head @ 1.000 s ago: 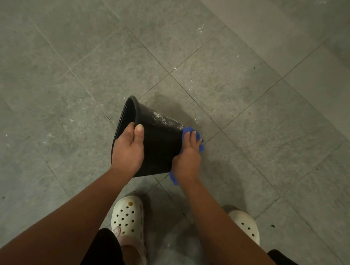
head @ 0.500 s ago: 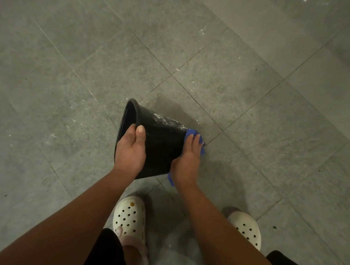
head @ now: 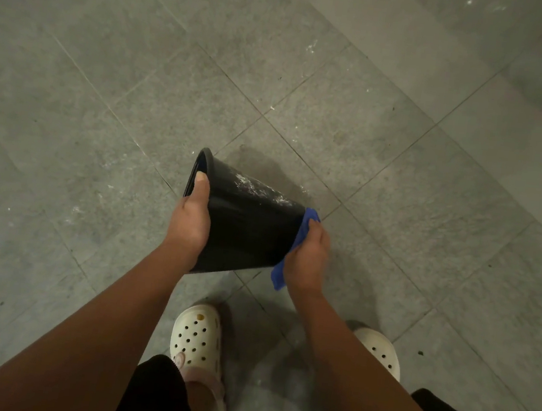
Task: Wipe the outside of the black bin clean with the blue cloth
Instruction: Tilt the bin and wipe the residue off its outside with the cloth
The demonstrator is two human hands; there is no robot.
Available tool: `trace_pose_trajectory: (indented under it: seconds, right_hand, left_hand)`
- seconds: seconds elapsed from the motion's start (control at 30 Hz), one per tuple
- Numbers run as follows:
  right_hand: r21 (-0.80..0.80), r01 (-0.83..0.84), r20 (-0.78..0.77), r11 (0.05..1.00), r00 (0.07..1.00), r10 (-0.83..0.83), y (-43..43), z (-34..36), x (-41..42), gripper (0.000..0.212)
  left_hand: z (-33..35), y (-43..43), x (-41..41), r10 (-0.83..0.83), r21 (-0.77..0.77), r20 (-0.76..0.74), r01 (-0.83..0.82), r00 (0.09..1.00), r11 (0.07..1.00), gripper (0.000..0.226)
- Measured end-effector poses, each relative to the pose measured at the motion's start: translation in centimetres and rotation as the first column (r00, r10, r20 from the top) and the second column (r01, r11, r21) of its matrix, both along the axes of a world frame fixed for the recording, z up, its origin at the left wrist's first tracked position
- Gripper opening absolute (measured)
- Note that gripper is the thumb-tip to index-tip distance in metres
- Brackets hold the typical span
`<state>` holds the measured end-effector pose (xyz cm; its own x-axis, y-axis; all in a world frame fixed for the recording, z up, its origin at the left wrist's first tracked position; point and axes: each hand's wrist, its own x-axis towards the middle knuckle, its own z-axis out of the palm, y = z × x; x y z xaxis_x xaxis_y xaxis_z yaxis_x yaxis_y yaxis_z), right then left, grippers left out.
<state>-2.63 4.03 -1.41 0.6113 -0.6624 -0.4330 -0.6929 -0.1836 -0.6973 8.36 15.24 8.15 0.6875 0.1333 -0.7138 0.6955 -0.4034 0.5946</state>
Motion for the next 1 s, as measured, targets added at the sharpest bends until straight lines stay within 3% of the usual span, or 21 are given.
trace_pose_trajectory:
  seconds: [0.27,0.37,0.5,0.67,0.8,0.9,1.0]
  right_hand:
    - [-0.067,-0.06,0.114,0.996,0.991,0.068,-0.4,0.7,0.6,0.039]
    - [-0.038,-0.107,0.138,0.994,0.984,0.111,-0.3,0.7,0.0,0.04]
    - [-0.017,-0.177,0.128,0.984,0.976,0.177,-0.2,0.2,-0.8,0.053]
    - [-0.057,-0.11,0.187,0.992,0.975,0.118,0.2,0.0,-1.6,0.042]
    - [-0.081,-0.2,0.216,0.976,0.953,0.213,0.4,0.0,-0.7,0.047]
    - [-0.075,-0.297,0.137,0.952,0.943,0.305,-0.4,-0.7,-0.2,0.05]
    - [-0.033,-0.226,-0.005,0.974,0.974,0.226,0.1,-0.8,-0.5,0.056]
  left_hand:
    - [0.4,-0.2,0.9,-0.251,0.202,0.268,0.201,0.93,0.959,0.036]
    - [0.1,-0.2,0.9,-0.281,0.246,0.291,0.212,0.915,0.946,0.03]
    - [-0.2,0.3,0.4,-0.189,0.179,0.255,0.145,0.948,0.973,0.037]
    - [-0.5,0.4,0.1,-0.299,0.268,0.303,0.22,0.905,0.938,0.035]
    - [-0.8,0.4,-0.6,-0.365,0.333,0.346,0.251,0.864,0.909,0.037]
    - [-1.0,0.6,-1.1,-0.366,0.355,0.375,0.233,0.851,0.905,0.035]
    - [-1.2,0.7,-1.4,-0.4,0.404,0.386,0.237,0.831,0.883,0.035]
